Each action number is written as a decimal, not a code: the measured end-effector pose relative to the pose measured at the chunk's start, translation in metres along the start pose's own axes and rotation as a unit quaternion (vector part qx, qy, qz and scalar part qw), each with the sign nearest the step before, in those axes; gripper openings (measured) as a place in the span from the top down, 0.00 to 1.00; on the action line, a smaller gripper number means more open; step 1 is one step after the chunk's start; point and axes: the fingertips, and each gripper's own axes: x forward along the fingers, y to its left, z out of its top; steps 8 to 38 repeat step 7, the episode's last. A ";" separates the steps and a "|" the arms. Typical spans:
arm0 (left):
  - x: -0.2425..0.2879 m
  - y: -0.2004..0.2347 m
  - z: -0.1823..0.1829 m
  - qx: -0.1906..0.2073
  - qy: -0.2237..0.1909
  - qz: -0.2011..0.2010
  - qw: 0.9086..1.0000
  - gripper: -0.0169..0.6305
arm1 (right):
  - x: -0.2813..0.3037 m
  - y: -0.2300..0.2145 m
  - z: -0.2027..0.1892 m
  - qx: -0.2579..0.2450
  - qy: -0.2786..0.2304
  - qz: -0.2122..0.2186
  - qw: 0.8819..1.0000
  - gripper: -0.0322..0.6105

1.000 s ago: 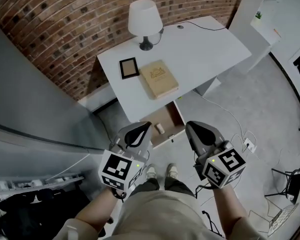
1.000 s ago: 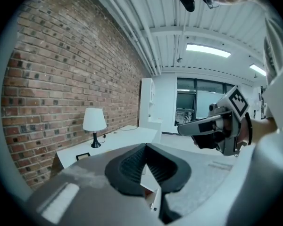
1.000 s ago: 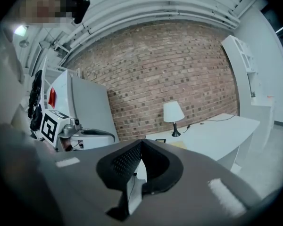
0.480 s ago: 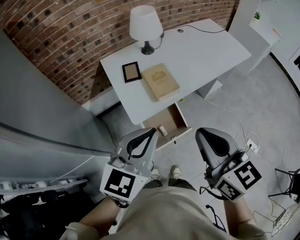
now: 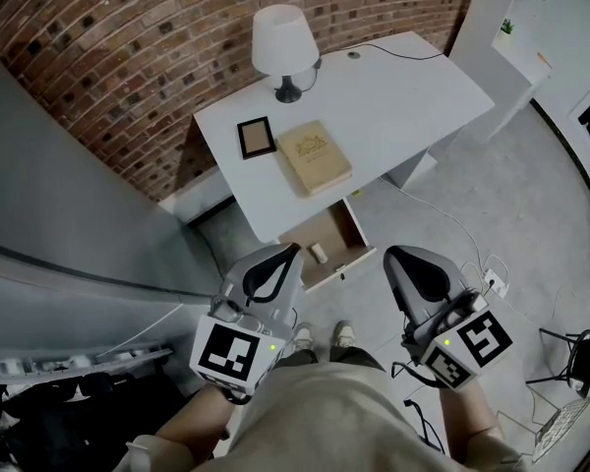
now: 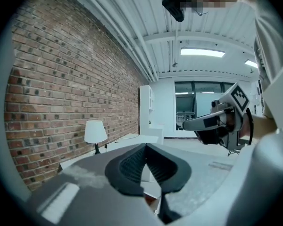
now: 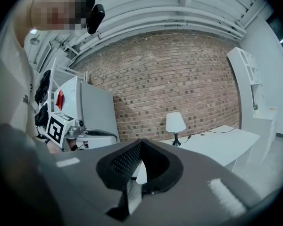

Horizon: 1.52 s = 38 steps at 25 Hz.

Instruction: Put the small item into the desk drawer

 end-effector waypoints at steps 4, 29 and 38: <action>0.003 0.011 -0.002 0.008 -0.001 0.004 1.000 0.97 | 0.005 -0.007 -0.003 -0.004 0.006 -0.006 1.000 0.95; 0.006 0.016 -0.003 0.020 0.001 0.001 1.000 0.97 | 0.010 -0.009 -0.004 -0.004 0.007 -0.007 1.000 0.95; 0.006 0.016 -0.003 0.020 0.001 0.001 1.000 0.97 | 0.010 -0.009 -0.004 -0.004 0.007 -0.007 1.000 0.95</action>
